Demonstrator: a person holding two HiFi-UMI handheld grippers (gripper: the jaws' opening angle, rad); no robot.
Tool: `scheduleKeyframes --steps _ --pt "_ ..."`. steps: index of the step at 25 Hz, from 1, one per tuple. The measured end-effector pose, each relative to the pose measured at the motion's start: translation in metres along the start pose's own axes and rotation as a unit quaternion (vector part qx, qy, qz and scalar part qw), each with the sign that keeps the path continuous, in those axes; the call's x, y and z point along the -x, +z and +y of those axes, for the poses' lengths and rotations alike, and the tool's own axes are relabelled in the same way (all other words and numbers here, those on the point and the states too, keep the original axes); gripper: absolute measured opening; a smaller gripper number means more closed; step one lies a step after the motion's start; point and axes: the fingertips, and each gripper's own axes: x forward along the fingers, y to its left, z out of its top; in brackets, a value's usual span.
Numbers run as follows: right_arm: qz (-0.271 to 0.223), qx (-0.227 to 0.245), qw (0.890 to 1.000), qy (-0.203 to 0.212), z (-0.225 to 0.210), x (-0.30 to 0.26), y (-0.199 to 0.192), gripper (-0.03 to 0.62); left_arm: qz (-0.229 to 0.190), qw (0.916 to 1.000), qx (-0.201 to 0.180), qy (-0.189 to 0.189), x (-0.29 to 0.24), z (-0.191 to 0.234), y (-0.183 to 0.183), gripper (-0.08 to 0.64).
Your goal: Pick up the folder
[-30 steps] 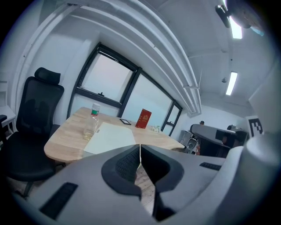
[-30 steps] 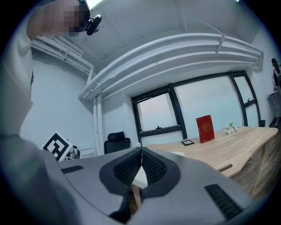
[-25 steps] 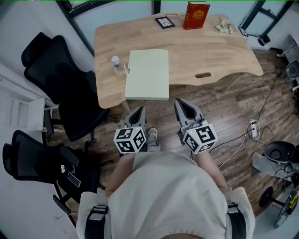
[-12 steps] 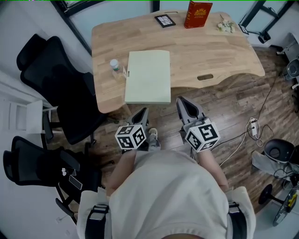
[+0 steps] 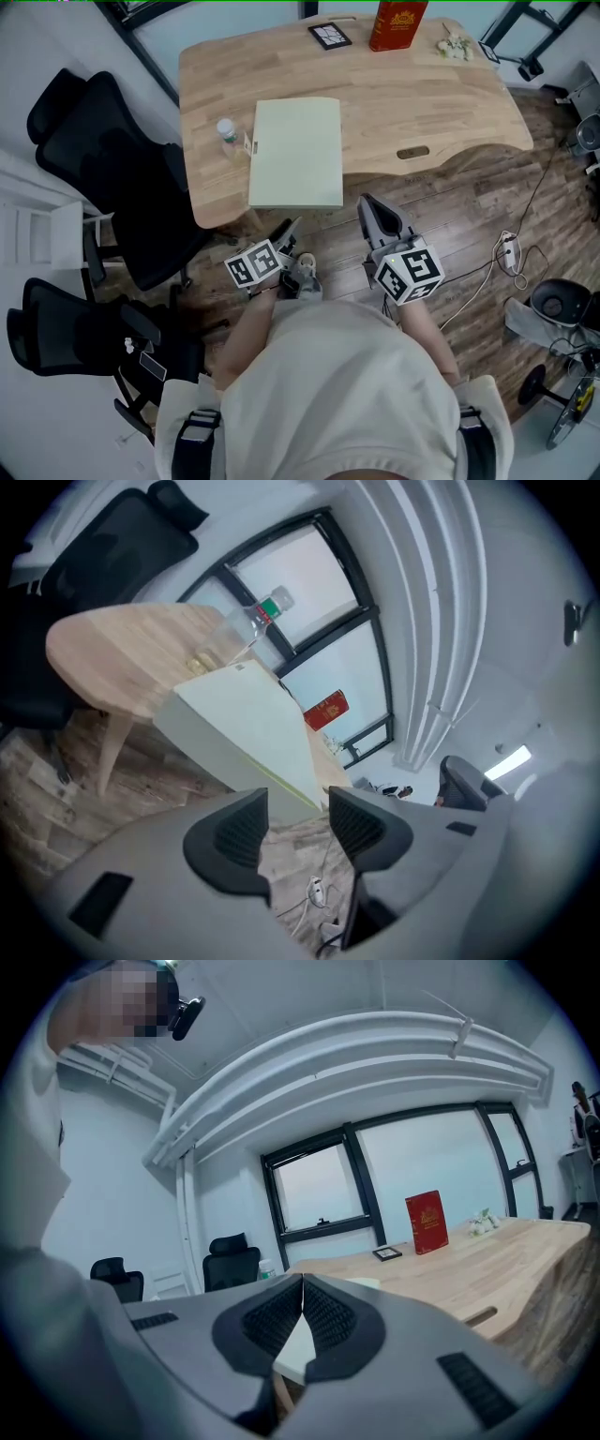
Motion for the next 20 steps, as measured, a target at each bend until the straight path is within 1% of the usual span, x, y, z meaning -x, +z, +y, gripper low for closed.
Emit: scheduleKeyframes --steps 2,4,7,10,15,20 --pt "0.001 0.000 1.000 -0.003 -0.002 -0.001 0.000 0.018 0.009 0.9985 0.044 -0.030 -0.007 0.002 -0.006 0.235" --pt "0.002 0.000 1.000 -0.005 -0.005 -0.002 -0.001 0.018 0.018 0.9954 0.080 -0.051 -0.014 0.008 -0.013 0.294" --pt "0.006 0.000 1.000 -0.008 -0.008 -0.002 -0.003 0.018 0.023 0.9917 0.111 -0.062 -0.024 0.016 -0.020 0.341" --pt "0.008 -0.002 1.000 -0.012 -0.012 -0.004 -0.003 0.018 0.012 0.9855 0.150 -0.079 -0.032 0.022 -0.017 0.379" --pt "0.008 -0.002 1.000 -0.015 -0.016 -0.008 -0.003 0.018 -0.006 0.9761 0.192 -0.102 -0.047 0.030 -0.009 0.417" --pt "0.011 0.000 1.000 -0.016 -0.017 -0.013 -0.005 0.018 -0.017 0.9684 0.227 -0.102 -0.061 0.040 -0.003 0.434"
